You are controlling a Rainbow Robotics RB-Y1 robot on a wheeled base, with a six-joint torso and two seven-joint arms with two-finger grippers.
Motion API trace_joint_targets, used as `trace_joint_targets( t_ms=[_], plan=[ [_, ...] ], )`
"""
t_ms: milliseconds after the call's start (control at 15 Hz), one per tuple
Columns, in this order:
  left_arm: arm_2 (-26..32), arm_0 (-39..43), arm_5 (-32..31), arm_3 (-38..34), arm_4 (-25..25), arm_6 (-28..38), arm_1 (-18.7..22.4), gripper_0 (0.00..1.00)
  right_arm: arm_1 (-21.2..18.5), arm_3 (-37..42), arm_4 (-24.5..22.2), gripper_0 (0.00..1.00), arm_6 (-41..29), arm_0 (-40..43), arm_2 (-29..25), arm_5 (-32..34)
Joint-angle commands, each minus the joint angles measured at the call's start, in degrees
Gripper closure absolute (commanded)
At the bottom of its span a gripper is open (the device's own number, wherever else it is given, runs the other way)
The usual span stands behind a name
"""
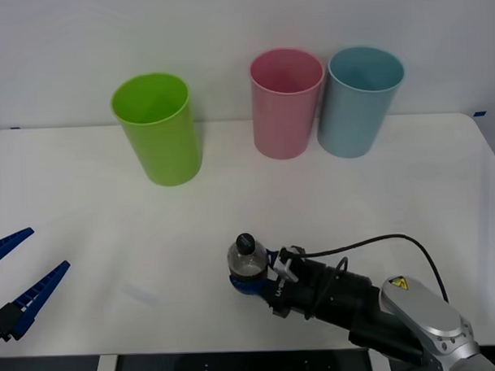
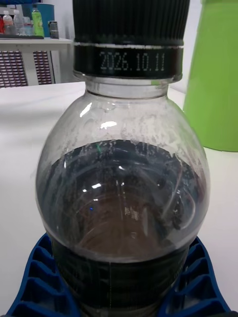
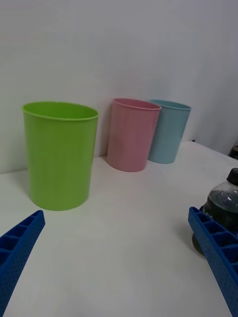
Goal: Grasp the object on the table and drop it into the matching bin: aluminum can to the light blue bin, PET bottle to the pink bin.
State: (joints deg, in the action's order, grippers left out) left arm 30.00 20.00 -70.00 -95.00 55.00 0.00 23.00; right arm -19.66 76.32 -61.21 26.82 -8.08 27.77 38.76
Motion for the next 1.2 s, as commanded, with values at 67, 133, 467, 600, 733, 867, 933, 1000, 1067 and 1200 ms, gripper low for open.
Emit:
trace_joint_targets(
  t_ms=[67, 133, 467, 600, 733, 867, 933, 1000, 1067, 1200],
  plan=[
    [0.0, 0.0, 0.0, 0.0, 0.0, 0.0, 0.0, 0.0, -0.1, 0.9, 0.0, 1.0, -0.4, 0.7, -2.0, 0.0],
    [0.0, 0.0, 0.0, 0.0, 0.0, 0.0, 0.0, 0.0, -0.2, 1.7, 0.0, 1.0, -0.7, 1.3, -2.9, -0.1],
    [0.0, 0.0, 0.0, 0.0, 0.0, 0.0, 0.0, 0.0, -2.8, 11.1, -2.1, 1.0, -8.4, 5.6, -5.9, -3.8],
    [0.0, 0.0, 0.0, 0.0, 0.0, 0.0, 0.0, 0.0, -3.6, 16.0, -3.7, 1.0, -12.8, 8.0, -8.0, -4.0],
    [0.0, 0.0, 0.0, 0.0, 0.0, 0.0, 0.0, 0.0, -4.9, 19.8, -3.9, 1.0, -16.6, 9.7, -9.8, -4.0],
    [0.0, 0.0, 0.0, 0.0, 0.0, 0.0, 0.0, 0.0, -5.8, 22.8, -3.9, 1.0, -19.6, 11.0, -11.7, -4.2],
    [0.0, 0.0, 0.0, 0.0, 0.0, 0.0, 0.0, 0.0, -6.4, 24.8, -4.1, 1.0, -21.9, 11.7, -13.0, -4.4],
    [0.0, 0.0, 0.0, 0.0, 0.0, 0.0, 0.0, 0.0, -6.6, 26.0, -4.5, 1.0, -23.6, 12.1, -14.2, -4.4],
    [0.0, 0.0, 0.0, 0.0, 0.0, 0.0, 0.0, 0.0, -6.6, 27.3, -5.2, 1.0, -25.5, 12.4, -15.5, -4.4],
    [0.0, 0.0, 0.0, 0.0, 0.0, 0.0, 0.0, 0.0, -6.6, 30.0, -6.6, 1.0, -30.2, 12.7, -17.7, -4.8]
  ],
)
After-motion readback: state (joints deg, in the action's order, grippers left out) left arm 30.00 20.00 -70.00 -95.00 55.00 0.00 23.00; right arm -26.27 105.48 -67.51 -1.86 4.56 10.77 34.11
